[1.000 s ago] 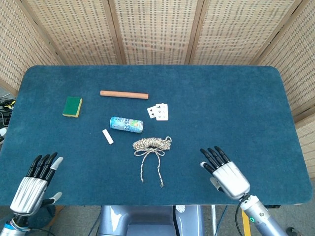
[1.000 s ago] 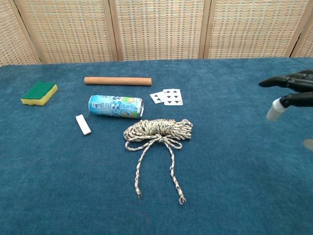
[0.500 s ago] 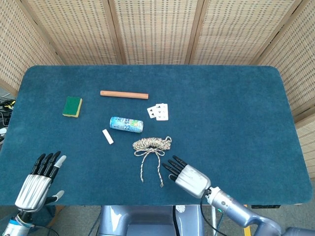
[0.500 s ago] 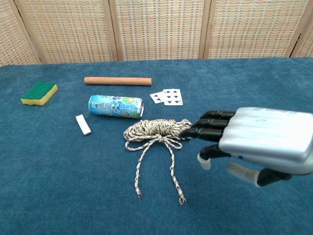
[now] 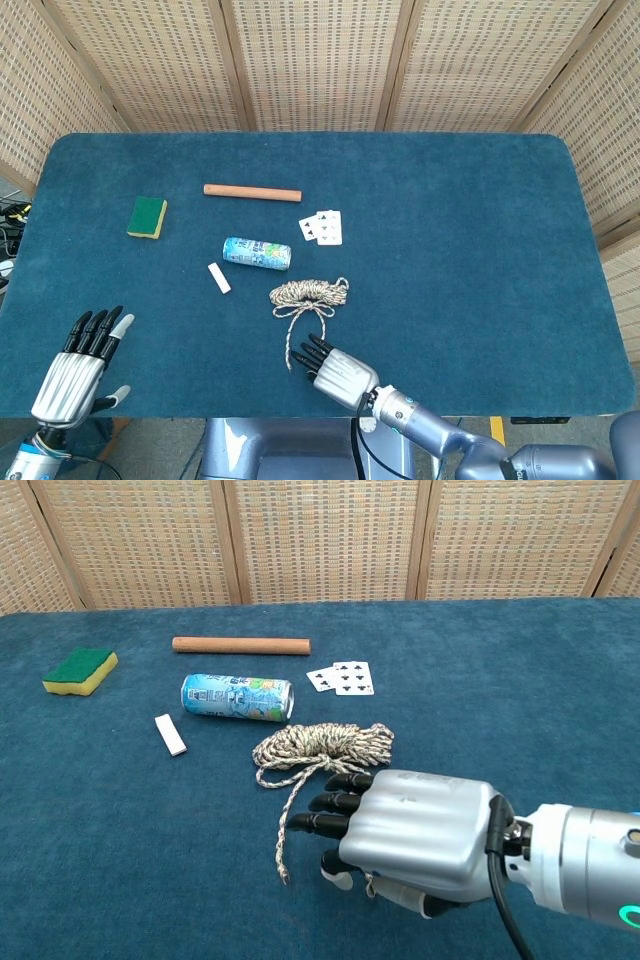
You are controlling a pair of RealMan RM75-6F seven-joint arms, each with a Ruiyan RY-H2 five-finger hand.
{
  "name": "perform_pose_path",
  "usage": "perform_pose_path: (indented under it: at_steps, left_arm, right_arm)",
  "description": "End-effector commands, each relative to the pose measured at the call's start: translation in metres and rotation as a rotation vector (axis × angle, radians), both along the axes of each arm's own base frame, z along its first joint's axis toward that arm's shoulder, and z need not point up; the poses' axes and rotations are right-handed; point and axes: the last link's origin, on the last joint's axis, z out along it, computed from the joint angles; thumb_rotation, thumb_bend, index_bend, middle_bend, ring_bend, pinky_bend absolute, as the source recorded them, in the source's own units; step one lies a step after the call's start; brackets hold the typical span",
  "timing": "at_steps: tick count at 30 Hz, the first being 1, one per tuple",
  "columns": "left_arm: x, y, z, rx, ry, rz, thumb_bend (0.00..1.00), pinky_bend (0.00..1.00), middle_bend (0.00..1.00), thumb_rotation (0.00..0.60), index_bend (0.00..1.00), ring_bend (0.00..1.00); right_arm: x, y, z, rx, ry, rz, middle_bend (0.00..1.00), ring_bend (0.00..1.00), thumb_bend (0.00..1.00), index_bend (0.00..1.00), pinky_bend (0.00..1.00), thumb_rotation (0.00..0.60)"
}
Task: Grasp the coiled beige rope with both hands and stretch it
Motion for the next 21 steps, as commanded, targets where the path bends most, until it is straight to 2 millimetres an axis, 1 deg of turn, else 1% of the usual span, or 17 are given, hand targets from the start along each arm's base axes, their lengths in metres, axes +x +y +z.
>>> perform_pose_path:
  at_steps: [1, 11, 17, 21]
  left_arm:
    - [0.000, 0.001, -0.001, -0.002, 0.002, 0.002, 0.00, 0.00, 0.00, 0.600, 0.00, 0.00]
    - [0.001, 0.000, -0.003, -0.006, 0.006, 0.000, 0.00, 0.00, 0.00, 0.600, 0.00, 0.00]
    - [0.000, 0.000, -0.003, -0.007, 0.007, 0.000, 0.00, 0.00, 0.00, 0.600, 0.00, 0.00]
    - [0.000, 0.000, -0.004, -0.009, 0.008, 0.000, 0.00, 0.00, 0.00, 0.600, 0.00, 0.00]
  right_arm:
    - [-0.002, -0.001, -0.003, -0.003, 0.010, -0.003, 0.00, 0.00, 0.65, 0.37, 0.00, 0.600]
    - [-0.017, -0.004, 0.000, -0.024, 0.053, -0.021, 0.00, 0.00, 0.65, 0.38, 0.00, 0.600]
    - [-0.028, -0.010, 0.006, -0.056, 0.082, -0.030, 0.00, 0.00, 0.65, 0.39, 0.00, 0.600]
    - [-0.036, -0.017, 0.015, -0.102, 0.089, -0.044, 0.00, 0.00, 0.65, 0.39, 0.00, 0.600]
